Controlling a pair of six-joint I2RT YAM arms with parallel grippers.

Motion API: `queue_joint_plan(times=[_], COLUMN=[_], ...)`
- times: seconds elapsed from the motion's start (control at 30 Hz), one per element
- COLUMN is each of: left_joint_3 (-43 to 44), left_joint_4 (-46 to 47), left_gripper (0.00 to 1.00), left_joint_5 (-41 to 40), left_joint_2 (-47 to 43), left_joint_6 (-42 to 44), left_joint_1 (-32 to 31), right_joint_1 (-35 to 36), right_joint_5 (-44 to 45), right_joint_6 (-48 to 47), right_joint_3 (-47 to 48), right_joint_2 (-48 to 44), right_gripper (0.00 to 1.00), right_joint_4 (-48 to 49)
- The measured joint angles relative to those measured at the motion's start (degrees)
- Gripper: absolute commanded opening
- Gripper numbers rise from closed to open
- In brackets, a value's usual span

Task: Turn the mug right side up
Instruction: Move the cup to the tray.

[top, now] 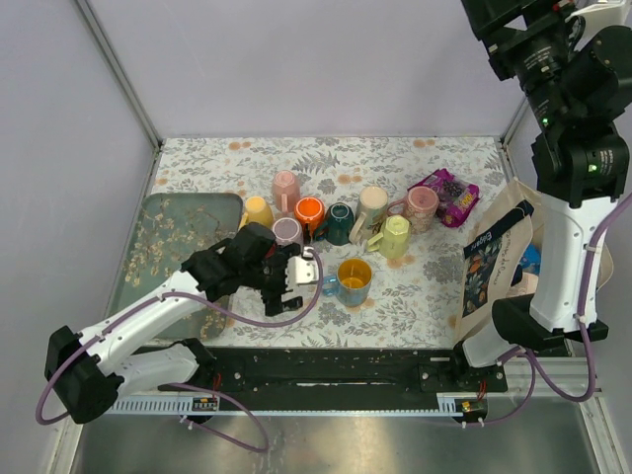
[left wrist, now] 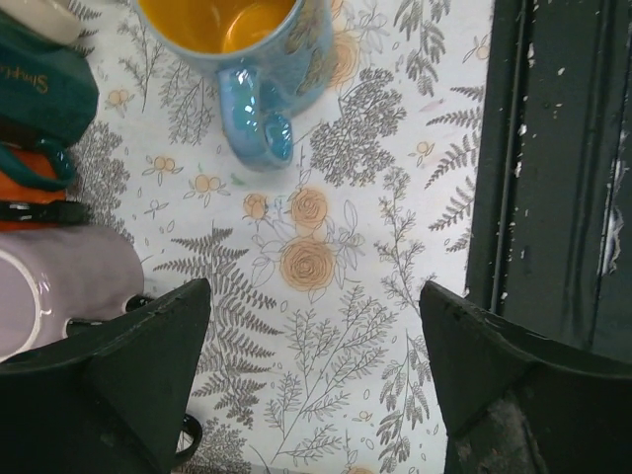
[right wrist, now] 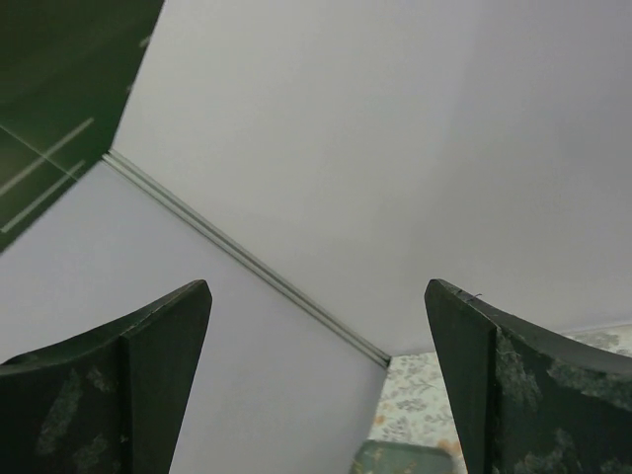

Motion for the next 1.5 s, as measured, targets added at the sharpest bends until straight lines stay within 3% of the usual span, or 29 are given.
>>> queue_joint_plan(times=[0.33, 0.7, 0.83, 1.07, 1.13, 1.23, 1.5], left_joint_3=[2.7, 2.7, 2.4, -1.4, -3.1, -5.0, -6.1], left_joint_4=[-0.3, 0.1, 3.5, 14.9, 17.8, 22.5, 33.0], left_gripper=[0.89, 0.89, 0.91, 0.89, 0.88, 0.86, 0.8], left_joint_5=[-3.9, -4.9, -4.8, -4.5, -4.0, -3.4, -5.4], left_joint_2=[2.4, 2.4, 2.8, 4.7, 5.1, 6.7, 14.1], left_joint_6=[-6.0, -6.5, -7.3, -10.9, -12.4, -14.5, -17.6], left_joint_1=[-6.4, -7.7, -8.2, -8.4, -8.4, -8.4, -8.7], right_joint_1=[-5.1, -6.1, -6.2, -6.4, -6.4, -6.4, -6.4], right_joint_5=[-4.8, -6.5, -8.9, -14.8, -15.0, -15.0, -15.1], right_joint_6=[15.1, 17.7, 10.1, -12.3, -17.0, -22.9, -32.4], right_joint_3=[3.4, -0.9, -14.4, -60.1, -68.0, -72.7, -70.7], right_joint_2=[0.1, -1.8, -6.7, -20.3, -23.4, -28.6, -37.0], right_gripper=[0.99, 0.99, 0.99, 0.99, 0.99, 0.99, 0.99], right_joint_4=[-0.4, -0.4, 1.7, 5.9, 4.3, 1.5, -0.5])
